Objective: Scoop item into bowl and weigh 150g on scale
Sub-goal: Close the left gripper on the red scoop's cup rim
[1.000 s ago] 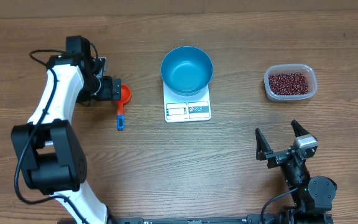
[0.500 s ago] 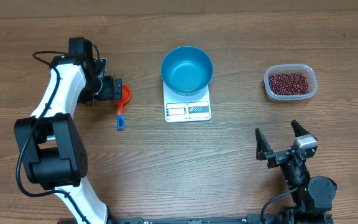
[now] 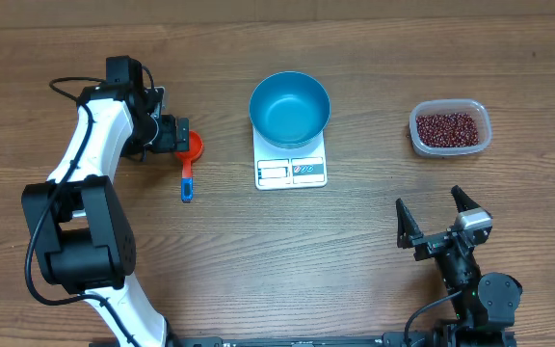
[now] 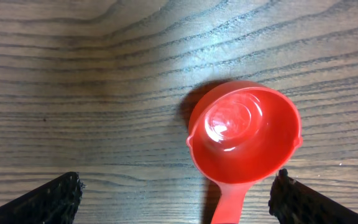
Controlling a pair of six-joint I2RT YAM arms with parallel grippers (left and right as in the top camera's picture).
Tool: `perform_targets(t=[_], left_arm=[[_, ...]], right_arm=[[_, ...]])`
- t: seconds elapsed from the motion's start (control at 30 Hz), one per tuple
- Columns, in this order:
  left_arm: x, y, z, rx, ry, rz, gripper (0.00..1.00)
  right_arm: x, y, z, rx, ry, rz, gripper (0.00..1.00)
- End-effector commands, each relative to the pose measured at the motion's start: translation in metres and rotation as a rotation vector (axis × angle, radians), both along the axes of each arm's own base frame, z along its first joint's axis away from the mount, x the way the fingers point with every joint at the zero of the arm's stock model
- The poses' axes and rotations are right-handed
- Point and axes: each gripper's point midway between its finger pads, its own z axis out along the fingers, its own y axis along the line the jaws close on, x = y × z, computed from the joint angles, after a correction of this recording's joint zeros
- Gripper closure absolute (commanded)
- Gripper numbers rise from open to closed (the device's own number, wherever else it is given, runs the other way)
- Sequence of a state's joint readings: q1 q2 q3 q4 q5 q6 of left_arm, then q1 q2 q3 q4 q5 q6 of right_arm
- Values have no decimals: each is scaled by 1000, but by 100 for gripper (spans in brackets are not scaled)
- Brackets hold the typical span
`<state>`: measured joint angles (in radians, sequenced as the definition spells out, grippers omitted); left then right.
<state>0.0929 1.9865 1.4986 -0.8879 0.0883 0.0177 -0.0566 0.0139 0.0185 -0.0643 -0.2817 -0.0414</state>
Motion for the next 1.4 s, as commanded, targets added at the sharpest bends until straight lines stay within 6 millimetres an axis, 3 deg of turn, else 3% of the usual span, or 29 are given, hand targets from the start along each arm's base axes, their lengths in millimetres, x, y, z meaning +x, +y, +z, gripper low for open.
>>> perform_targets(t=[0.0,0.2,0.43,1.17,1.37], left_arm=[[7,1,-2,3,-6,32,1],[10,1,-2,4,-16,34,0],[8,2,-15,10,12,35,0],[10,3,-18,17,1,24,0],[2,6,-32,35,16,22,1]], right_arm=[[0,2,-1,-16,-10,10,0],[0,2,-1,-16,-10,10,0],[0,2,-1,-16,-10,10,0],[0,2,-1,-16,-10,10,0],[0,2,-1,-16,-10,10,0]])
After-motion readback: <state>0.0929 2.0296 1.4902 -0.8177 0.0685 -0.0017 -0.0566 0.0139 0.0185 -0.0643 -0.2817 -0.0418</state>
